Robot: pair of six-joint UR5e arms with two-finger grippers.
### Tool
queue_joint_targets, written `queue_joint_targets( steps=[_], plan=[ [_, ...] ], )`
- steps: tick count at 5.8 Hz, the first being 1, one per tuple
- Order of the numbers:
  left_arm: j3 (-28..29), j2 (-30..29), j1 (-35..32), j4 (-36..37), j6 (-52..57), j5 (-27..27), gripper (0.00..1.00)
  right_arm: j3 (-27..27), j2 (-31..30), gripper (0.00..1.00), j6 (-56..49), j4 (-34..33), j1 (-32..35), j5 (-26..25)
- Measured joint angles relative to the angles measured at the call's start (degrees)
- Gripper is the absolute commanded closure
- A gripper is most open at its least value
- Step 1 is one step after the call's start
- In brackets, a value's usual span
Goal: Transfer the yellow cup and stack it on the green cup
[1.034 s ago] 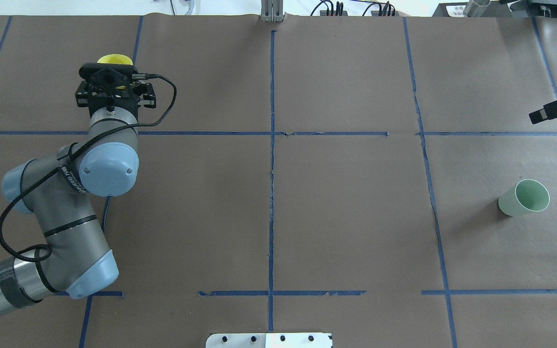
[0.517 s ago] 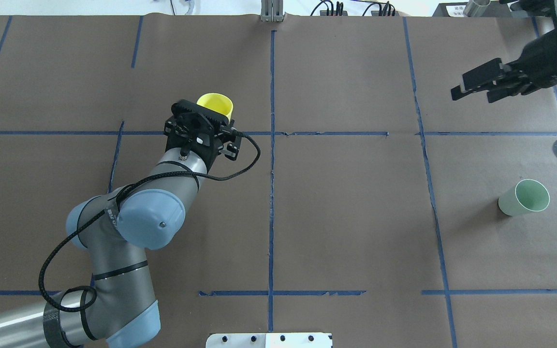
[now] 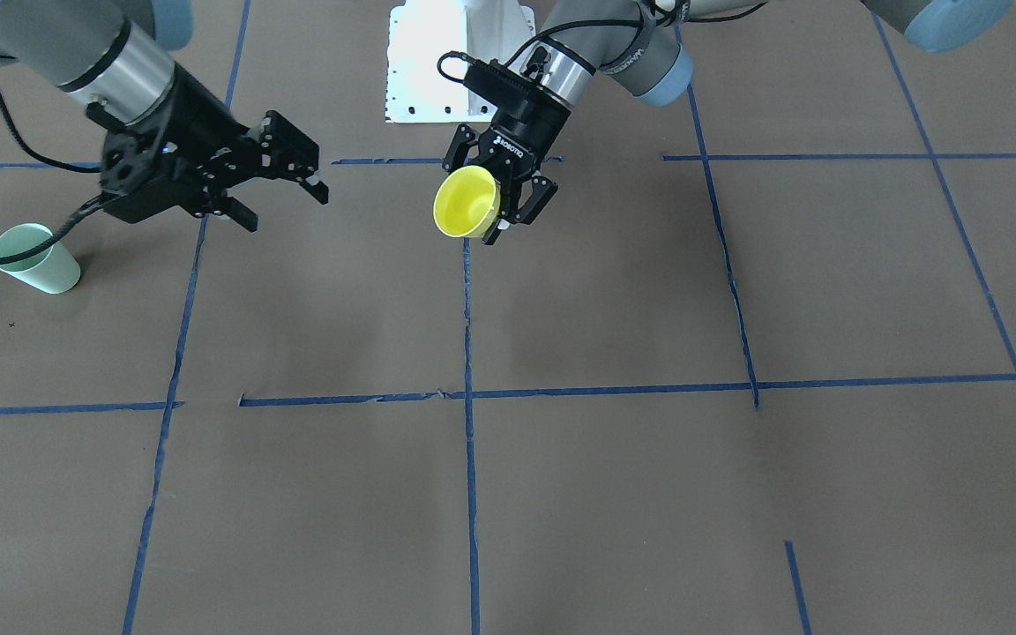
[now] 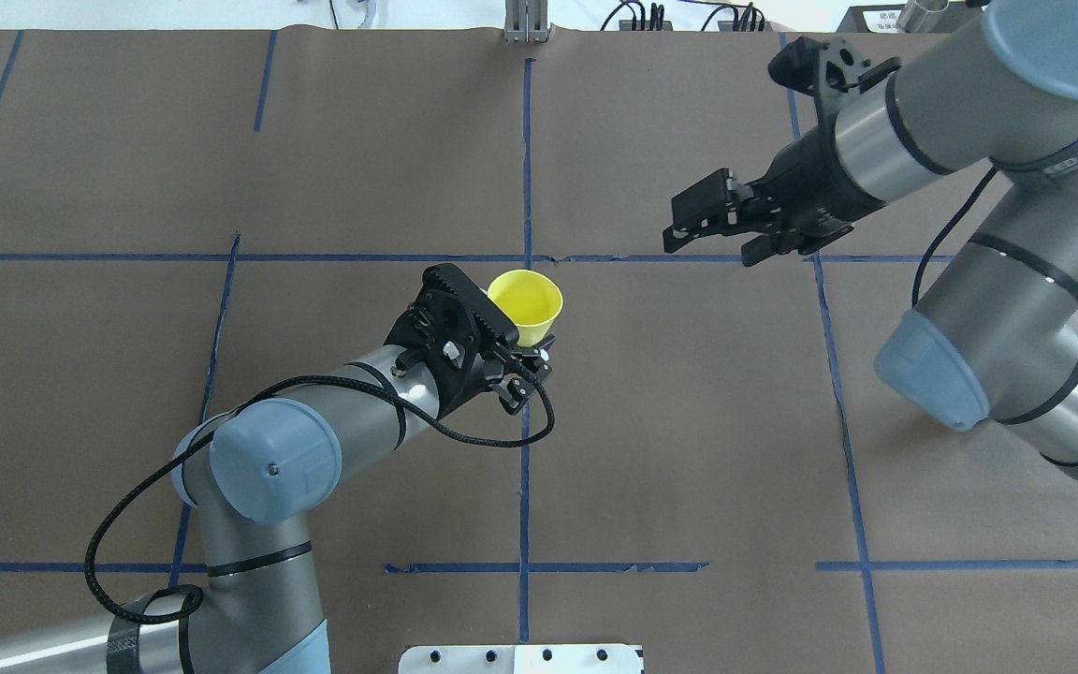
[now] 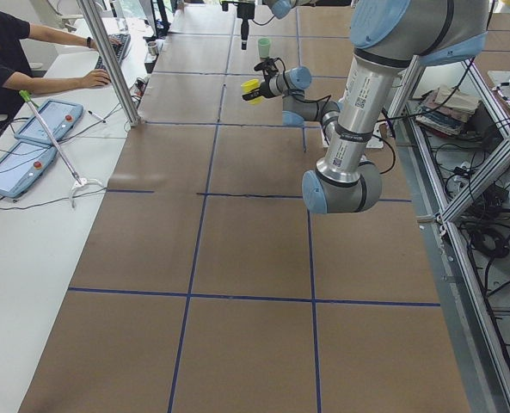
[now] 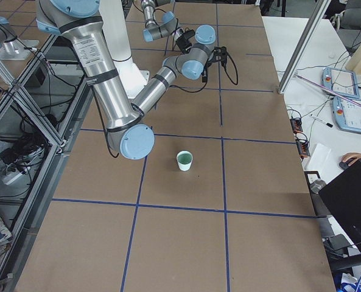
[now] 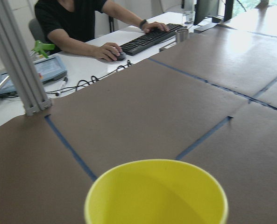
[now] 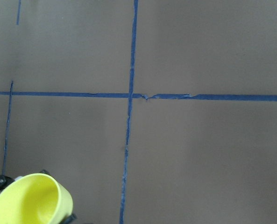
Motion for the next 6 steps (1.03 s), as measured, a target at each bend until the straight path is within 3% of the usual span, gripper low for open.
queue_joint_targets(
  steps=[2, 3, 6],
  plan=[
    [0.3, -0.2, 1.0, -0.5, 0.4, -4.2, 0.92, -0.7, 2.2, 0.00, 6.3, 0.1, -4.7, -0.3],
    [0.4, -0.3, 1.5, -0.7, 0.4, -4.4, 0.82, -0.9, 2.6, 0.00, 7.4, 0.1, -6.0, -0.3],
    [0.1, -0.5, 2.5, -1.5, 0.3, -4.2, 0.79, -2.5, 2.7, 0.00, 7.8, 0.2, -9.4, -0.3]
  ],
)
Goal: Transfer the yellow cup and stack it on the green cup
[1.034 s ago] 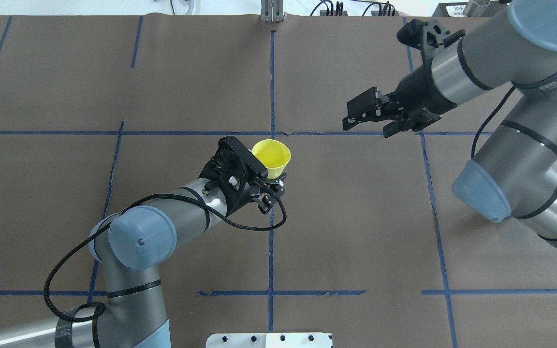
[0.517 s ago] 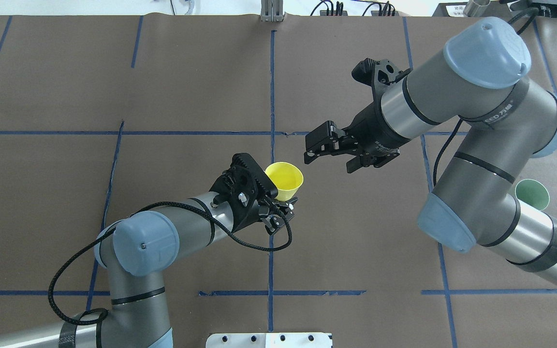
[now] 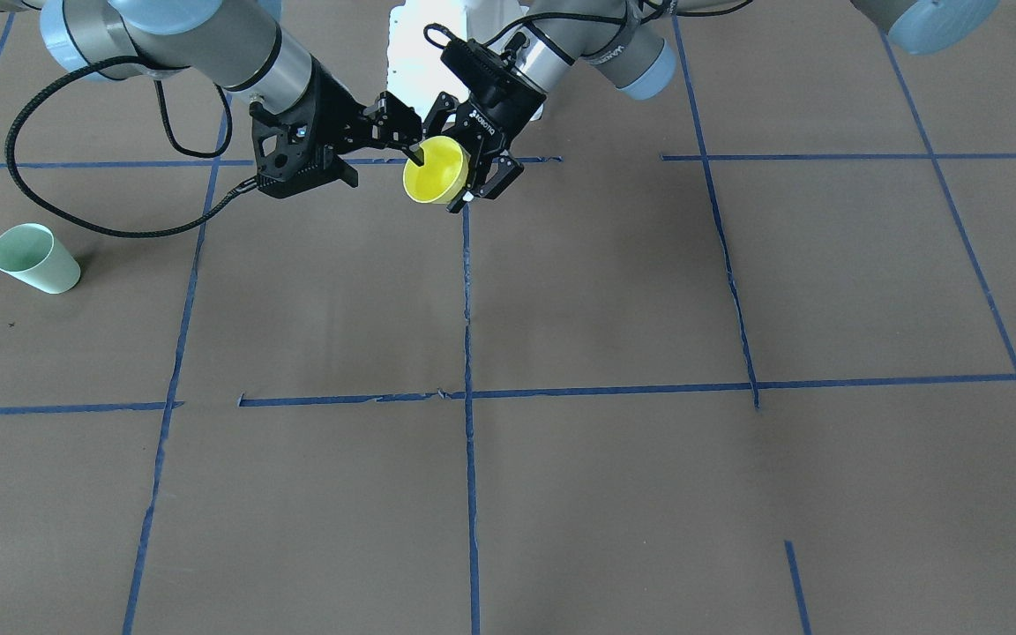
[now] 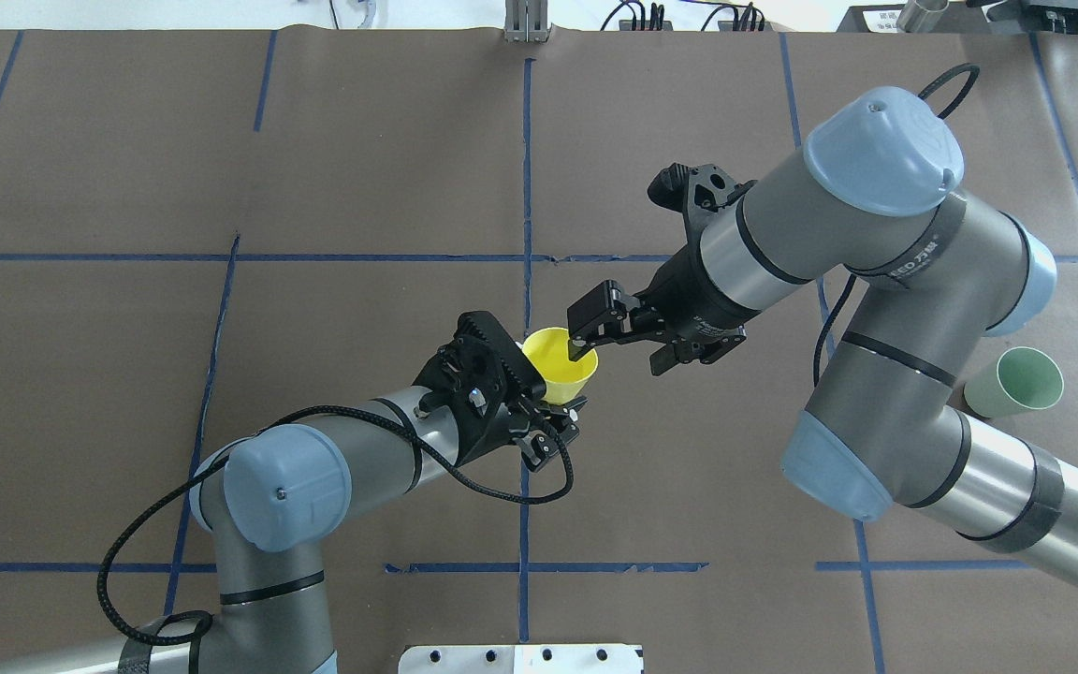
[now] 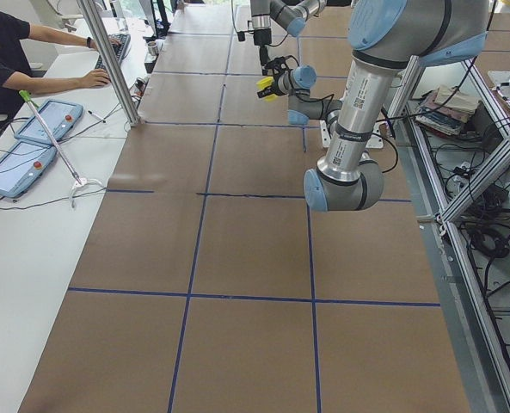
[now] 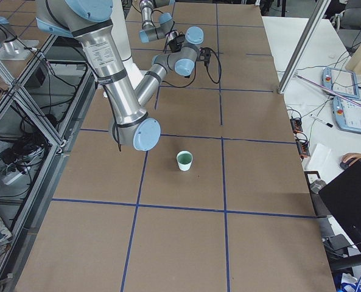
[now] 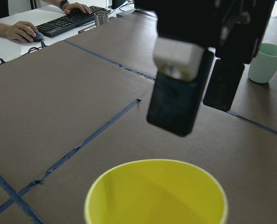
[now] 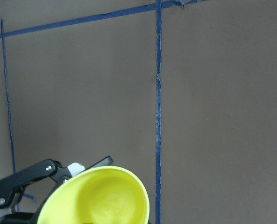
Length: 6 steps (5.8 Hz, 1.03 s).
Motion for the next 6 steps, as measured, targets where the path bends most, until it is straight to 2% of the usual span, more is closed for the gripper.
queue_joint_targets(
  steps=[1, 2, 4, 5, 6],
  plan=[
    [-0.1, 0.0, 0.1, -0.5, -0.1, 0.0, 0.75, -0.5, 0.0, 0.01, 0.0, 0.0, -0.7, -0.1],
    [0.1, -0.1, 0.2, -1.1, -0.2, 0.0, 0.74, -0.9, 0.1, 0.08, 0.0, 0.0, -1.3, -0.1],
    [0.3, -0.3, 0.5, -1.7, -0.3, 0.1, 0.64, -1.4, 0.2, 0.54, -0.1, 0.1, -2.1, -0.3],
    [0.4, -0.6, 0.6, -1.7, -0.3, 0.2, 0.58, -1.5, 0.2, 0.84, -0.2, 0.1, -2.2, -0.4],
    [0.4, -1.0, 0.9, -1.7, -0.3, 0.6, 0.44, -1.5, 0.2, 1.00, -0.3, 0.2, -2.2, -0.4]
  ],
)
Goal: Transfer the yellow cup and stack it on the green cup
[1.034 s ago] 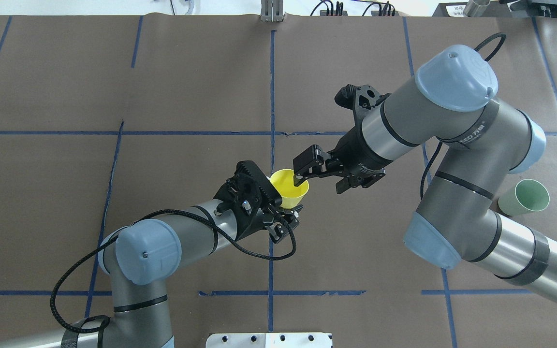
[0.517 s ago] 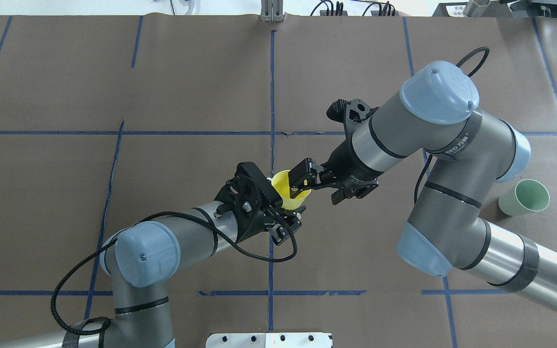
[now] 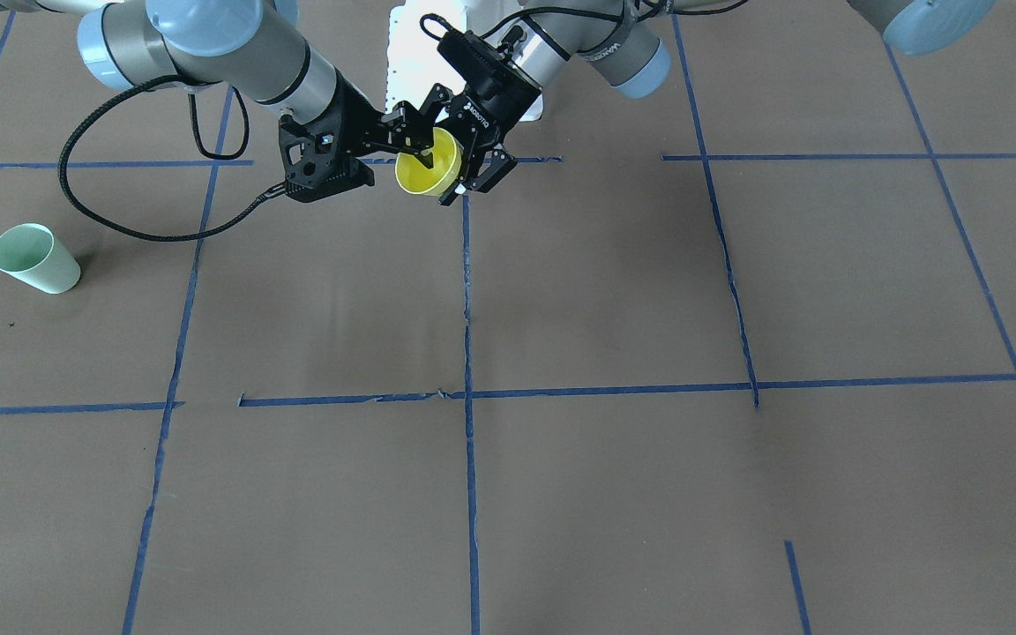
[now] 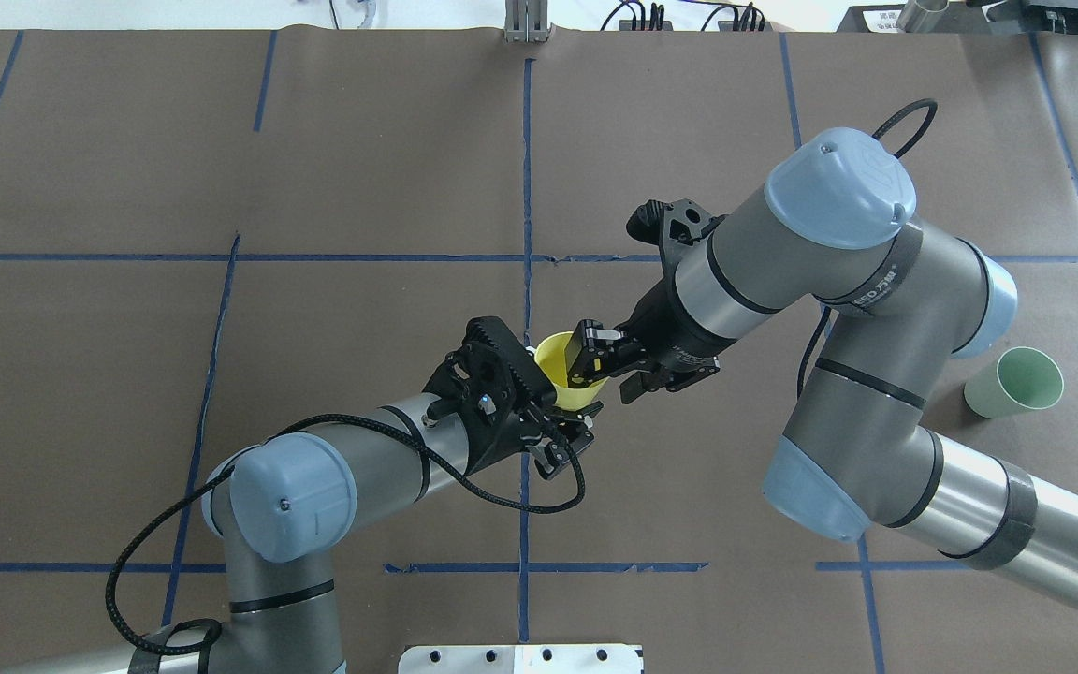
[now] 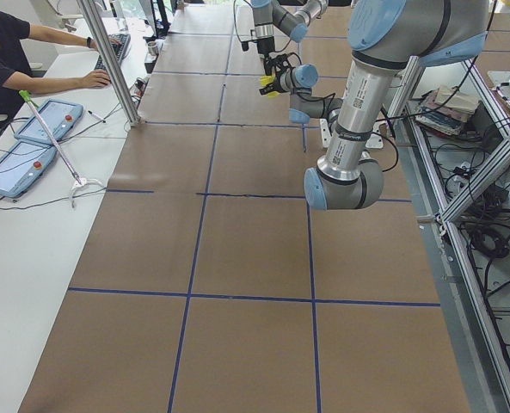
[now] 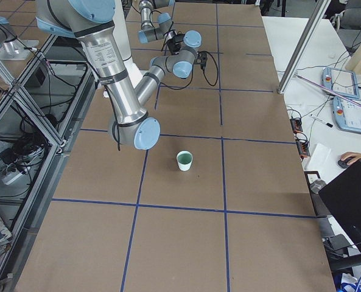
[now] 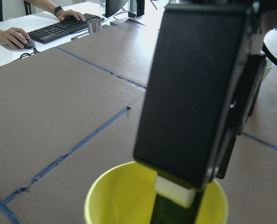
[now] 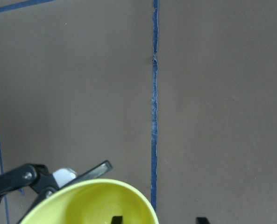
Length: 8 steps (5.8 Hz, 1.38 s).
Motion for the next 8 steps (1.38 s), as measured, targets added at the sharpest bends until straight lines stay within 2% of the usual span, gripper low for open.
queue_joint_targets(
  steps=[1, 2, 5, 6, 8],
  plan=[
    [0.0, -0.2, 0.3, 0.0, 0.0, 0.3, 0.22, 0.0, 0.1, 1.00, 0.0, 0.1, 0.0, 0.0],
    [0.1, -0.3, 0.3, 0.0, 0.2, 0.5, 0.08, 0.0, 0.1, 1.00, 0.0, 0.1, 0.0, 0.0],
    [0.0, -0.6, 0.4, 0.1, 0.6, 1.7, 0.01, -0.2, 0.0, 1.00, 0.3, 0.0, 0.2, -0.2],
    [-0.1, -0.7, 0.4, 0.1, 0.5, 1.8, 0.01, -0.8, 0.0, 1.00, 1.4, -0.1, 0.2, -1.4],
    [-0.1, -0.9, 0.4, 0.1, 0.2, 2.0, 0.01, -3.7, 0.0, 1.00, 4.6, -0.1, 0.3, -7.1]
  ],
)
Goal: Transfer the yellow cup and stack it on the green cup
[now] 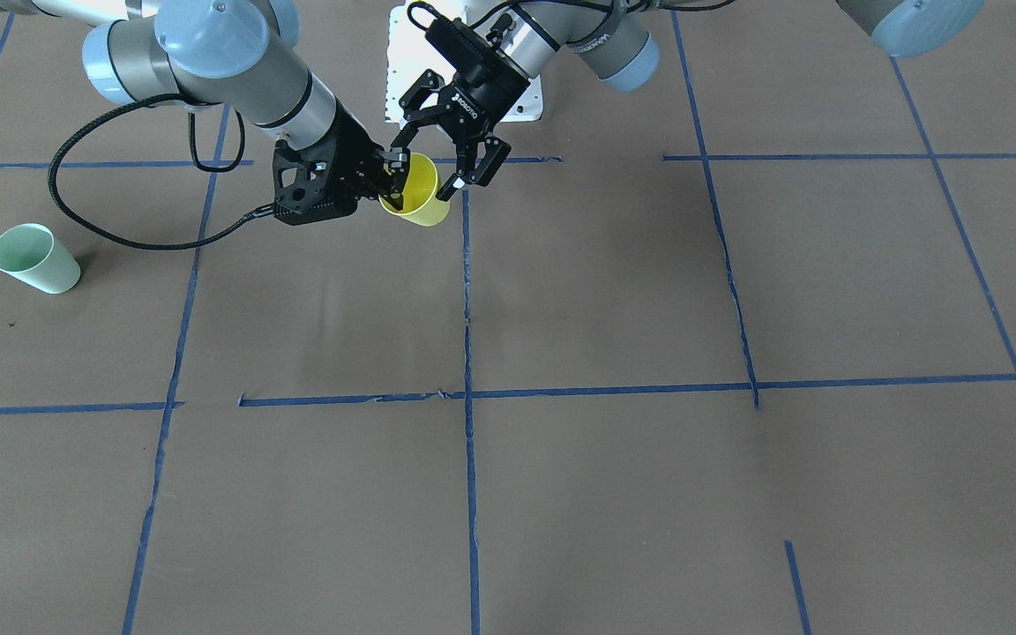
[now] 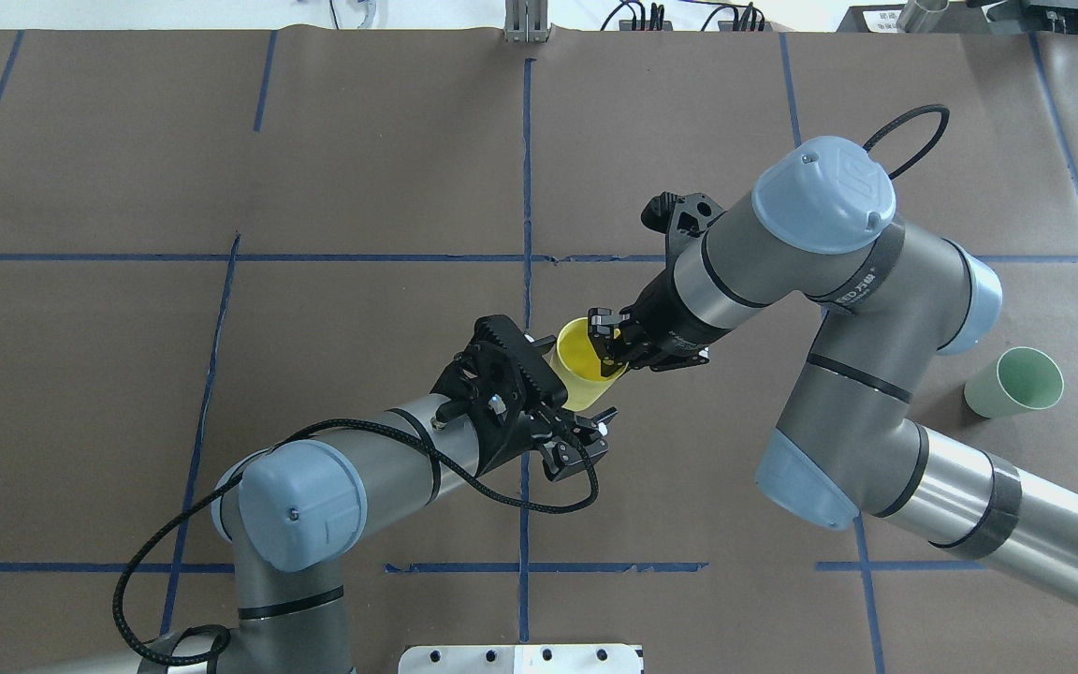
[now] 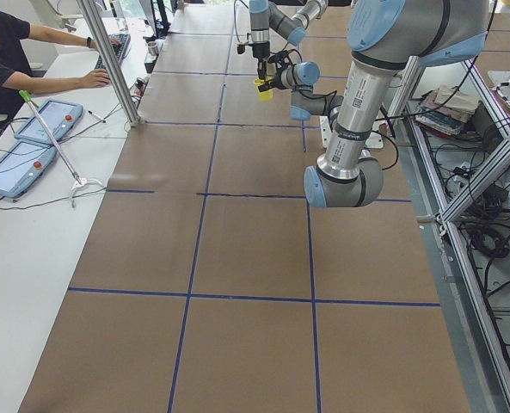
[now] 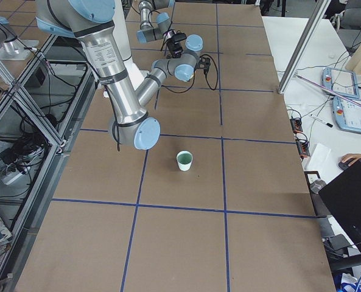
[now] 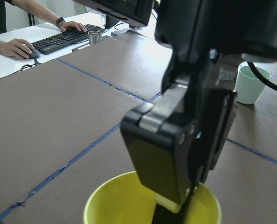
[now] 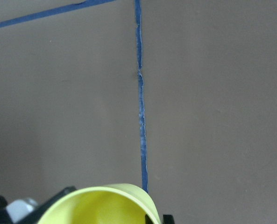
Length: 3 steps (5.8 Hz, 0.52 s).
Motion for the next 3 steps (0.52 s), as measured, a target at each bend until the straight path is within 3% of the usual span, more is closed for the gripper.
queue_joint_targets(
  steps=[2, 3],
  plan=[
    [0.0, 0.0, 0.0, -0.1, -0.4, 0.1, 0.00, -2.2, -1.2, 1.00, 3.8, -0.4, 4.0, -6.2],
    [0.0, 0.0, 0.1, 0.0, -0.5, 0.2, 0.00, -2.1, -4.0, 1.00, 4.2, -0.5, 7.9, -7.0]
  ],
)
